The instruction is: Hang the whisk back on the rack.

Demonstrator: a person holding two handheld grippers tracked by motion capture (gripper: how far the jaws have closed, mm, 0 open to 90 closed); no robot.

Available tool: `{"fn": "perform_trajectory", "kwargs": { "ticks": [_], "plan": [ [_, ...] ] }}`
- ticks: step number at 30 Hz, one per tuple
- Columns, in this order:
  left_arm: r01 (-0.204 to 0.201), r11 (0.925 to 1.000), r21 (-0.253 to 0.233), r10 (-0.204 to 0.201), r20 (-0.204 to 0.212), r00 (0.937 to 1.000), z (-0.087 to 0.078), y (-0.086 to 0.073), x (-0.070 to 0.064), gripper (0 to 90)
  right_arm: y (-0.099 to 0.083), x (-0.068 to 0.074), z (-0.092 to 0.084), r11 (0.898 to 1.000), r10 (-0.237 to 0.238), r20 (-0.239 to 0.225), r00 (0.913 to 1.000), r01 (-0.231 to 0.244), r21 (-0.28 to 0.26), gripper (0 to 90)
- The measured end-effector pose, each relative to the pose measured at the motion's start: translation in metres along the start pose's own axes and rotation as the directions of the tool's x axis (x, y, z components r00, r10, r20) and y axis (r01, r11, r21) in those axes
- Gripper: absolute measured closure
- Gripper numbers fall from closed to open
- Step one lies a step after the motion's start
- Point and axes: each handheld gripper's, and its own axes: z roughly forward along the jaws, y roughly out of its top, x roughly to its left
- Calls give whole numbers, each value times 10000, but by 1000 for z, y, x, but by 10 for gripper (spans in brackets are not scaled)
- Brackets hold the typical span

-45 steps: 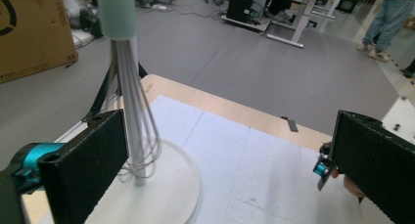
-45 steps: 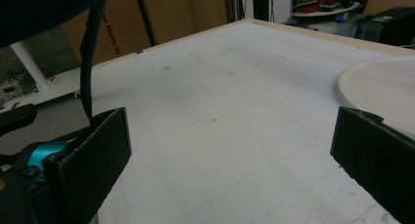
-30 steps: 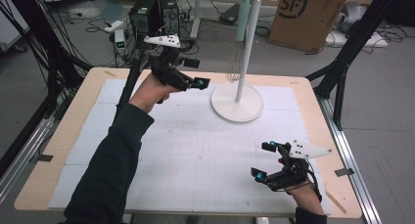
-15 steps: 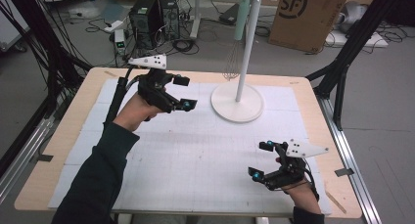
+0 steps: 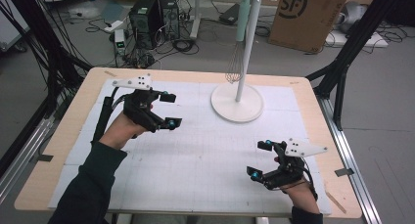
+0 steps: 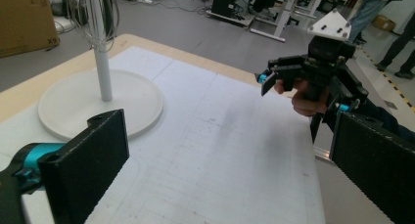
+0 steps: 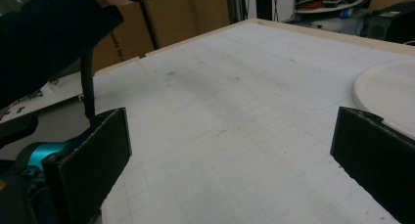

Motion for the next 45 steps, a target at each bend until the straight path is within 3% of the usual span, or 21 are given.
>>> {"fn": "perform_trajectory", "kwargs": {
  "ticks": [15, 23, 26, 36, 41, 45],
  "plan": [
    [-39, 9999, 111, 38, 127, 9999, -20, -41, -15, 17, 2, 6, 9, 10000, 30, -127, 9999, -30, -8, 2],
    [-45, 10000, -84, 47, 208, 9998, -35, -57, -24, 17, 3, 5, 12, 10000, 5, -241, 9997, -3, 80, 2],
    [11, 9999, -146, -9, 164, 9999, -41, -64, -25, 17, 4, 5, 13, 9999, 0, -240, 9997, 3, 147, 2],
    [-145, 9989, 456, 149, -93, 9998, -52, -86, -33, 17, 2, 3, 17, 9996, 50, -160, 9999, -45, 288, 2],
    [-146, 9993, 350, 146, 14, 9999, -57, -97, -37, 17, 2, 4, 18, 9995, 39, -170, 9998, -33, 311, 2],
    [-133, 9995, 278, 137, -154, 9998, -62, -105, -37, 17, 2, 5, 18, 9994, 56, -152, 9999, -51, 341, 2]
  ]
}}
